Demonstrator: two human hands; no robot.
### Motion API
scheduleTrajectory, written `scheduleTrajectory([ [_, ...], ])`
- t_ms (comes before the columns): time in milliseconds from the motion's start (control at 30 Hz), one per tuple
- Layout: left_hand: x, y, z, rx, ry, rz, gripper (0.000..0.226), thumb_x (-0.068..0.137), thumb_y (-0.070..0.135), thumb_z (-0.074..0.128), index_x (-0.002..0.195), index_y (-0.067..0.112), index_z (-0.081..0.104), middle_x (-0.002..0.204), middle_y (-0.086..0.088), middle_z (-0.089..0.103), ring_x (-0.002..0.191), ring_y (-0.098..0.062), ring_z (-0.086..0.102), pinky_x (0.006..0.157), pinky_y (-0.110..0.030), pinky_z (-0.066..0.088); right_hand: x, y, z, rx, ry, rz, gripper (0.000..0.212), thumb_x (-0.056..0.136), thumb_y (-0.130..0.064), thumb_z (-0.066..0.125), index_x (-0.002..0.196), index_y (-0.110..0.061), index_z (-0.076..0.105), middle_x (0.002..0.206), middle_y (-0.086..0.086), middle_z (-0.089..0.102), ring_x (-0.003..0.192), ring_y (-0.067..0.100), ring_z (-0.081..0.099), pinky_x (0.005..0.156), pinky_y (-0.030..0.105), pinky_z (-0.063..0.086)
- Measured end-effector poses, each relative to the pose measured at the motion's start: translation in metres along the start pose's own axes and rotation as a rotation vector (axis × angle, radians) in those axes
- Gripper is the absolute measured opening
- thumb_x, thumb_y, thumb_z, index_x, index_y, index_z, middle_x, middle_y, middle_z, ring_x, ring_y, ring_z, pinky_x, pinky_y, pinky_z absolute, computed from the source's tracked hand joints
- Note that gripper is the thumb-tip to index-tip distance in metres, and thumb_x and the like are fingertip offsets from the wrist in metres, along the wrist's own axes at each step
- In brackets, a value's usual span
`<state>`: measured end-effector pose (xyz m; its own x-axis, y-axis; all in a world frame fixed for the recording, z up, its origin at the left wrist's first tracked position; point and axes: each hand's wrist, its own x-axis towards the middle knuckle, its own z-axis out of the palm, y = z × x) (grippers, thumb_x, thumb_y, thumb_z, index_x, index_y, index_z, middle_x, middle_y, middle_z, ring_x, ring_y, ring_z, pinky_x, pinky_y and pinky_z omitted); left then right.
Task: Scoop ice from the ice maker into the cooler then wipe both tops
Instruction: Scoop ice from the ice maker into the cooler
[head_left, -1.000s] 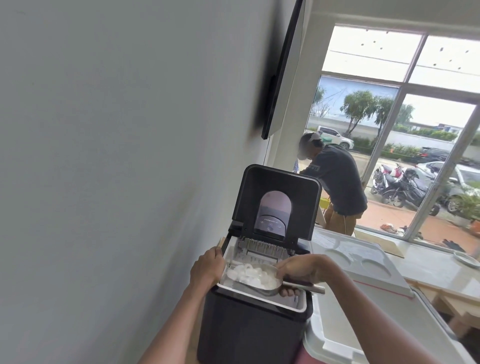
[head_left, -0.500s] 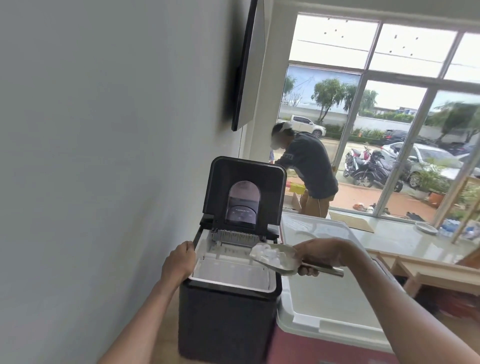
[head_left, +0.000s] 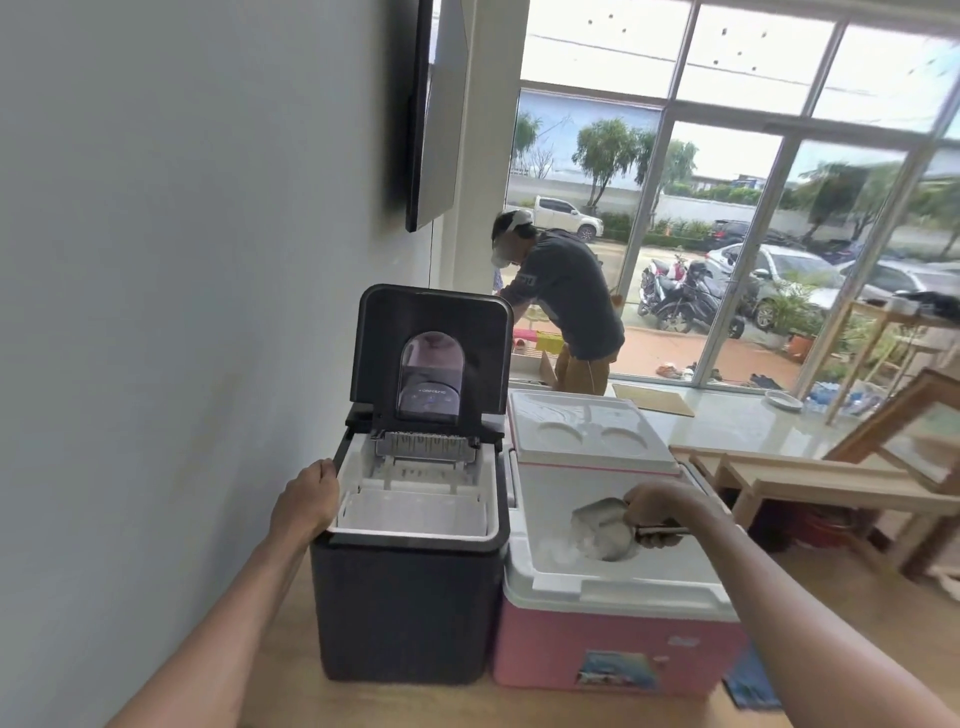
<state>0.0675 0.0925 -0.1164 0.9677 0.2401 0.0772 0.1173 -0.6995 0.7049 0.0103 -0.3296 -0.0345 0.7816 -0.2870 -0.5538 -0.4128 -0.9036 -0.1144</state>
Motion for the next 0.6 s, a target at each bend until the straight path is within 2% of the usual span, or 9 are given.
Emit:
scheduleTrajectory([
  [200,-0.004,0.004,-0.002,-0.004,-0.014,-0.002,0.037,0.102,0.027,0.02,0.092,0.01,0.052,0.121,-0.019,0.059,0.106,-0.038,0.053,0.089,-0.043,0.04,-0.028,-0.009,-0.018,0.007,0.215,-0.073,0.019,0.091,0.0,0.038,0.095,-0.003,0.057,0.066,0.01,0.057,0.044,0.017,0.049,0.032,0.017,0.035],
  [267,-0.005,0.006,-0.002,-0.008,-0.022,-0.004,0.039,0.102,0.028,0.02,0.095,0.009,0.054,0.122,-0.019,0.06,0.107,-0.037,0.053,0.09,-0.043,0.04,-0.032,-0.018,-0.03,-0.028,0.307,-0.144,0.024,0.093,-0.006,0.041,0.105,-0.004,0.061,0.068,0.01,0.062,0.044,0.016,0.051,0.035,0.019,0.038],
  [367,-0.008,0.007,-0.004,-0.018,-0.018,-0.017,0.039,0.102,0.028,0.02,0.096,0.008,0.054,0.122,-0.018,0.06,0.107,-0.036,0.053,0.087,-0.041,0.038,-0.044,-0.051,-0.044,0.006,0.4,-0.297,0.027,0.096,-0.019,0.048,0.12,-0.015,0.06,0.063,0.003,0.065,0.044,0.014,0.055,0.041,0.02,0.045],
  [467,-0.011,0.01,-0.005,-0.029,-0.025,-0.032,0.039,0.101,0.029,0.02,0.097,0.01,0.054,0.124,-0.017,0.059,0.11,-0.036,0.053,0.088,-0.04,0.037,-0.06,-0.093,-0.042,0.048,0.432,-0.468,0.034,0.097,-0.029,0.056,0.131,-0.026,0.056,0.063,-0.004,0.067,0.044,0.005,0.06,0.044,0.015,0.047],
  [533,-0.012,0.011,-0.005,-0.046,-0.032,-0.038,0.039,0.101,0.03,0.02,0.098,0.011,0.054,0.125,-0.016,0.059,0.111,-0.036,0.053,0.088,-0.04,0.037,-0.064,-0.123,-0.031,0.044,0.4,-0.576,0.044,0.096,-0.032,0.06,0.139,-0.028,0.052,0.077,-0.001,0.073,0.053,0.007,0.065,0.05,0.017,0.049],
  [600,-0.013,0.01,-0.005,-0.061,-0.037,-0.046,0.037,0.101,0.031,0.02,0.095,0.013,0.053,0.123,-0.015,0.06,0.108,-0.035,0.053,0.089,-0.039,0.039,-0.063,-0.152,-0.013,-0.066,0.383,-0.675,0.046,0.095,-0.031,0.062,0.14,-0.03,0.051,0.109,0.001,0.072,0.065,0.008,0.066,0.057,0.018,0.049],
])
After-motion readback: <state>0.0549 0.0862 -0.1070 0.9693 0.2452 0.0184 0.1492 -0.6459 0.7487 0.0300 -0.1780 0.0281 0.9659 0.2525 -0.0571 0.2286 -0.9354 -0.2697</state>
